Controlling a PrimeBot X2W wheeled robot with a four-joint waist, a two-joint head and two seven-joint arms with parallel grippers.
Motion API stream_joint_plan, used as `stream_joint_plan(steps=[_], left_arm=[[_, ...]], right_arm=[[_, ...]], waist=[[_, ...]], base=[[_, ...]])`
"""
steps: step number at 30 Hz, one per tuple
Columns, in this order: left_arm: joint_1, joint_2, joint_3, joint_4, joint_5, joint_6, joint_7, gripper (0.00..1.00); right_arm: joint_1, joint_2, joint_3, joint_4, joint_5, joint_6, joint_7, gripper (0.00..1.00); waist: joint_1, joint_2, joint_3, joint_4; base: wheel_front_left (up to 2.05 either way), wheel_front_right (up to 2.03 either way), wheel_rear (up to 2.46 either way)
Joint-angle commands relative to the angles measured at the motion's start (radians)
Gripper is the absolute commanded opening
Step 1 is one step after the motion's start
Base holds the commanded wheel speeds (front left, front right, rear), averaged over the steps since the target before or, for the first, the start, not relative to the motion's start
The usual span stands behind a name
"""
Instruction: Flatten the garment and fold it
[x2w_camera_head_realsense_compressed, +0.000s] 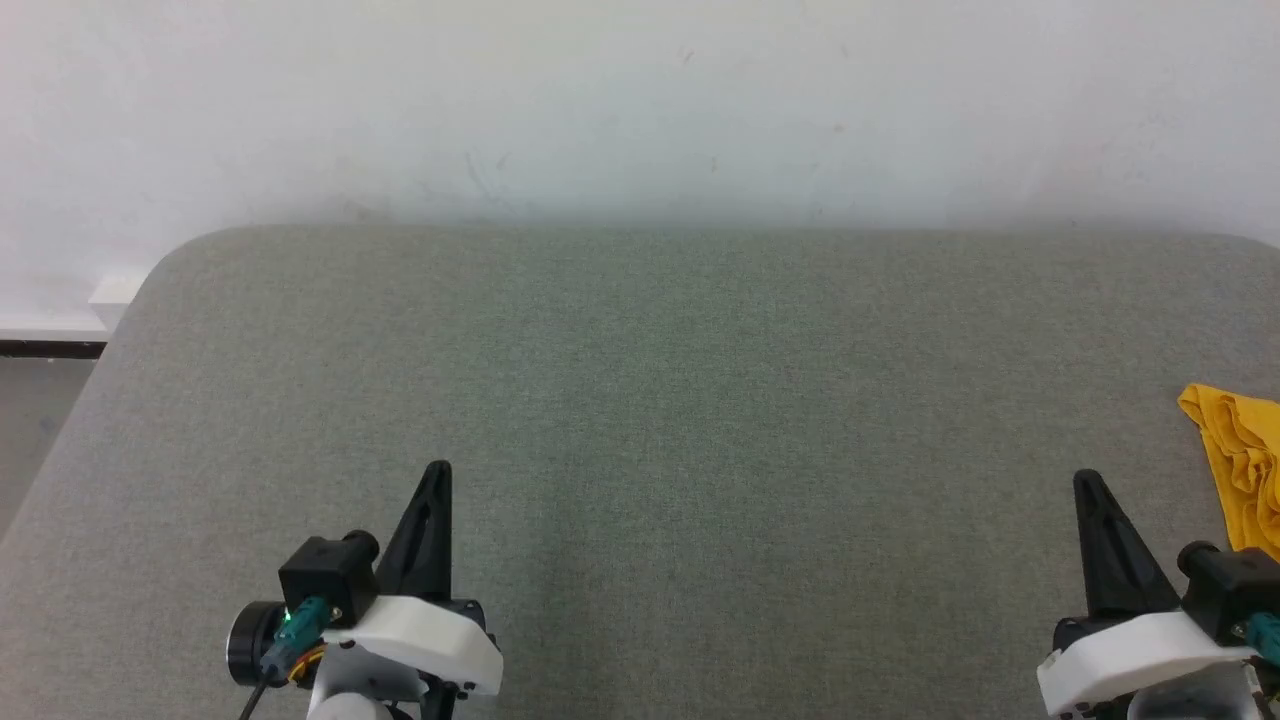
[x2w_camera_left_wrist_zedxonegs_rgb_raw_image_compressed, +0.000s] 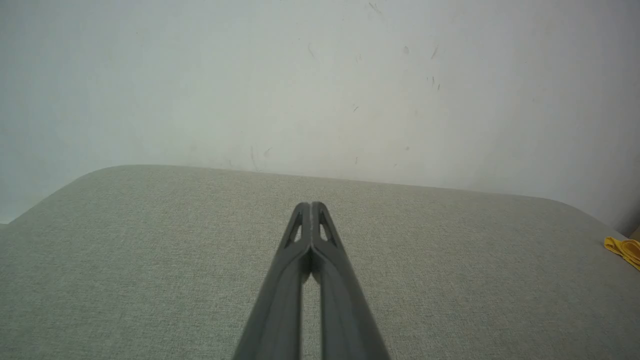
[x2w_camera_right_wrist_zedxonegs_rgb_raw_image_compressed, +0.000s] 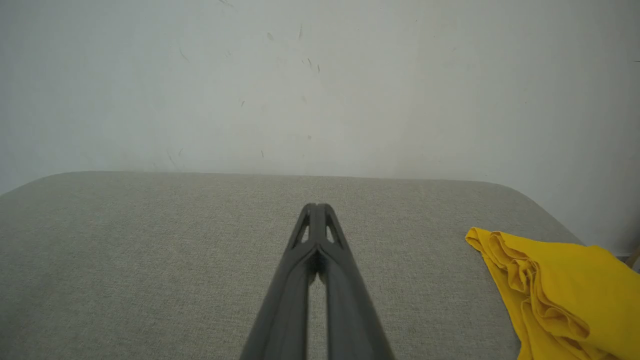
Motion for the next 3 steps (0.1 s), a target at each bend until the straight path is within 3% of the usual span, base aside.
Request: stream_joint_plan(steps=[1,3], left_arm=[[0.011,0.000,0.005,-0.009,0.009,0.007,0.004,0.00],[0.012,-0.001,0.007,-0.013,0.013,0.007,0.008,0.00]], right_arm=[[-0.015,0.001,0.006,-0.007,-0.007,-0.001,0.006,0.00],[-0.016,0.001,0.009,-0.007,-0.008,-0.001,0.009,0.00]], waist=[[0.0000,0.0000,0.000,0.000],[0.0000,0.0000,0.001,-0.001]], base=[[0.00,0.00,0.00],[0.00,0.00,0.00]])
